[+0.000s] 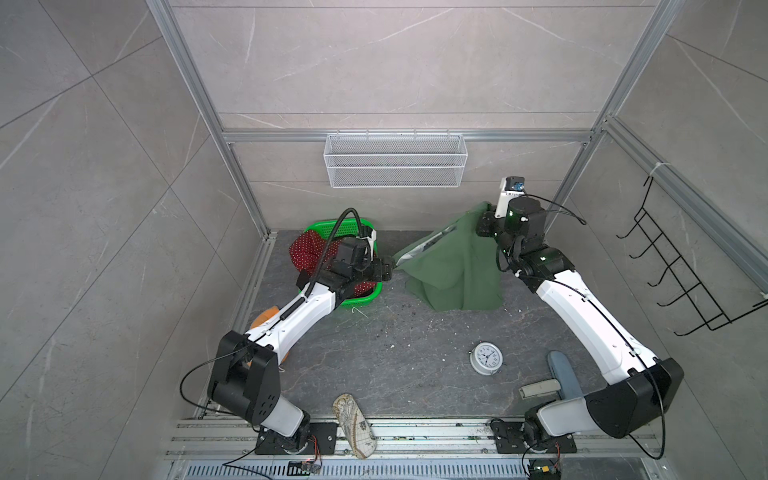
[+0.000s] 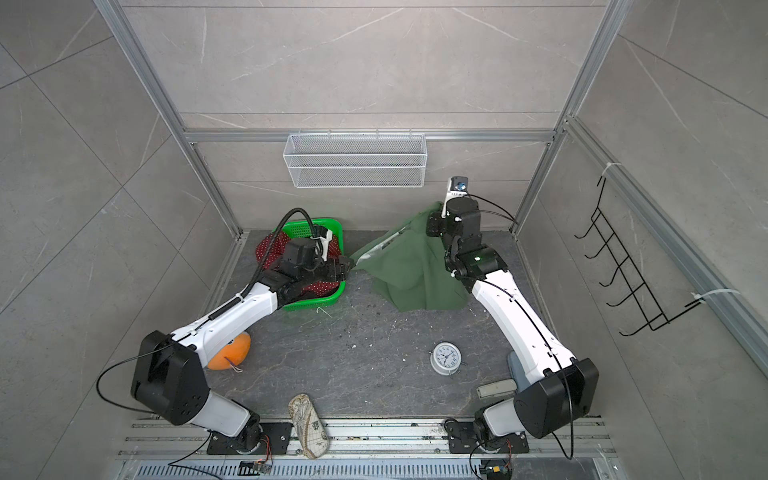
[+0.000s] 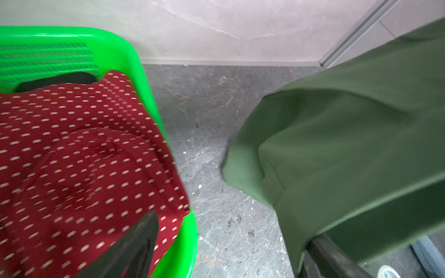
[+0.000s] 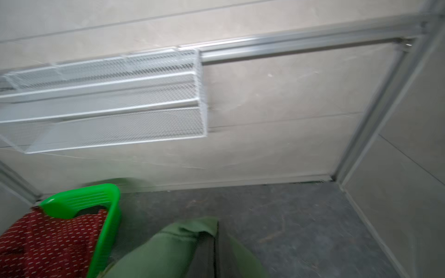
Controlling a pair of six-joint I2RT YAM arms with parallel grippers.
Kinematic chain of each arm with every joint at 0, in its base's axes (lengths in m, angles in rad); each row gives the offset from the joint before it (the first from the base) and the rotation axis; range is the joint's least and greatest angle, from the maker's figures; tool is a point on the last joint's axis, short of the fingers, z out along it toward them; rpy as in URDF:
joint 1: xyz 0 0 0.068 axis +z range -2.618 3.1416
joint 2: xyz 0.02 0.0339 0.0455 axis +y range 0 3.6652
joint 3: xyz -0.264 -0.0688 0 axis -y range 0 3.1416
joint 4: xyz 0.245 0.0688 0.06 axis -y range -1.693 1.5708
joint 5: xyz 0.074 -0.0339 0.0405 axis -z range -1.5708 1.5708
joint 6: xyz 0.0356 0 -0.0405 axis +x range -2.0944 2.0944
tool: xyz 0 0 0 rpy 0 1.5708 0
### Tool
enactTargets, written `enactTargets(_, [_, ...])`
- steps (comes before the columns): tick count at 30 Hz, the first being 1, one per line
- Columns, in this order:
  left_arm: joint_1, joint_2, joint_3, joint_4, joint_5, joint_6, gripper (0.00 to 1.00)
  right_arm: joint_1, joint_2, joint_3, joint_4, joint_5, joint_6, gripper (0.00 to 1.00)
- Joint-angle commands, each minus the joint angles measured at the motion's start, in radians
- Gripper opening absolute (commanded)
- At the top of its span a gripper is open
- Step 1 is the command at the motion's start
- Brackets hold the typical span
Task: Fold and stack skirts
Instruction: Pick up the skirt from the basket, then move the basket to the top-left of the table.
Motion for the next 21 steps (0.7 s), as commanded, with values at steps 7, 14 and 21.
enactTargets(7, [-0.054,0.248,0.26,-0.054,0.006,-0.018,0.85,-0.042,-0.081,-0.075,0.014,0.014,0.019,0.0])
enactTargets(14, [-0.055,0.497,0.521,-0.238,-0.058,-0.111,0.86,-0.043,-0.166,-0.232,0.024,0.051,0.049,0.0])
enactTargets(21, [-0.052,0.573,0.579,-0.278,-0.133,-0.149,0.89,-0.042,-0.179,-0.274,-0.003,0.039,0.045,0.0])
